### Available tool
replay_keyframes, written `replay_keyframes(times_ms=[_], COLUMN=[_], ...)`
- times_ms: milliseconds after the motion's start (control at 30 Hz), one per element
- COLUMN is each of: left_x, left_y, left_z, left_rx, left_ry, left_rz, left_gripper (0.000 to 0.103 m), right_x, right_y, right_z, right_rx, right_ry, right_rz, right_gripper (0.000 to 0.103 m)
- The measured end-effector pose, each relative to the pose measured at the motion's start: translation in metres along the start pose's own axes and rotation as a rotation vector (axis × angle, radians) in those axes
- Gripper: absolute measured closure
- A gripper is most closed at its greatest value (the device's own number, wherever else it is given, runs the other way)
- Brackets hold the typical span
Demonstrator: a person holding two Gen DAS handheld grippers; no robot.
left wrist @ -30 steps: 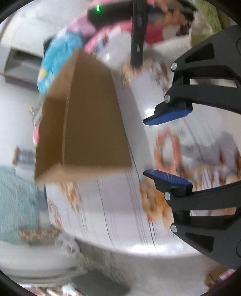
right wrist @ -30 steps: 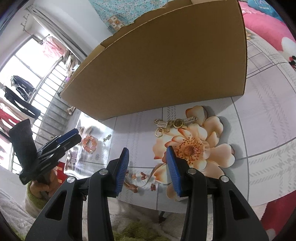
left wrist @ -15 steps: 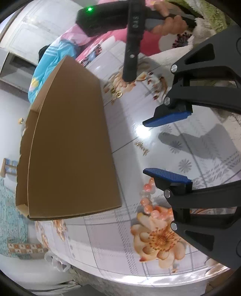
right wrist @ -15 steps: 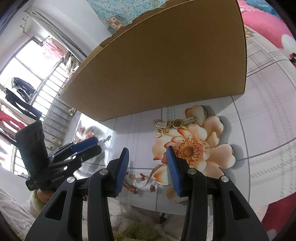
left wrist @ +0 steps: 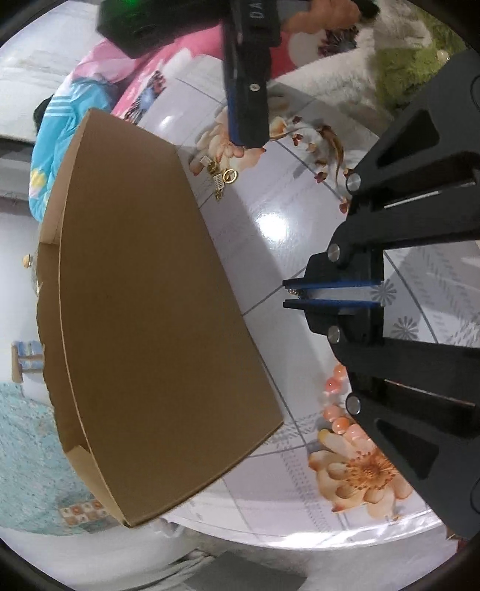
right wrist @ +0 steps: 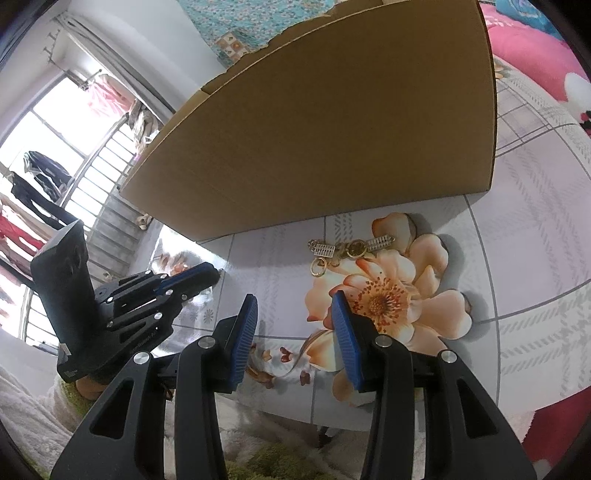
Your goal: Organize jewelry
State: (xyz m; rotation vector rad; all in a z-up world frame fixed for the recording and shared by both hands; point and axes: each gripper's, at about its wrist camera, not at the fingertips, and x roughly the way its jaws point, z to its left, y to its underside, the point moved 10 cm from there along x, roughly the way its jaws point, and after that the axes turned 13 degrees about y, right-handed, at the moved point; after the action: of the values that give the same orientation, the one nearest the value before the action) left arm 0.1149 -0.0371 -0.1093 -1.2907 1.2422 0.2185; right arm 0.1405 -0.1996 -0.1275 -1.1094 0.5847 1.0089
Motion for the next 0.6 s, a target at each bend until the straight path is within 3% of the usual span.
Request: replay_keyframes(times_ms=[100, 300, 500, 600], left_x=[0.0, -0.016, -0.045, -0.051], left_y=[-0.001, -0.011, -0.032, -0.039], left_z=[-0.004, -0.014, -0.013, -0.014], left_rx=[0.026, -0.027, -0.14, -0.153], left_ry=[0.001, 0.102, 0.249, 0.282], left_rz=[0.0, -0.074, -0.186, -0.217], left_gripper=[0.101, 0.103, 0.103, 0.103], right_x=[-0.001, -0.008, -0.007, -0.01], right_y=[-0.001, -0.003, -0.006, -0.007], right_z=[-0.001, -0.002, -0.002, 0.0], right_rx=[-0.001, -0.014, -0.018, -0.055], right_ry=[0.005, 0.019, 0.019, 0.054], right_rz=[-0.006, -0.027, -0.037, -0.064], right_gripper=[0.061, 0.061, 0.061, 0.061])
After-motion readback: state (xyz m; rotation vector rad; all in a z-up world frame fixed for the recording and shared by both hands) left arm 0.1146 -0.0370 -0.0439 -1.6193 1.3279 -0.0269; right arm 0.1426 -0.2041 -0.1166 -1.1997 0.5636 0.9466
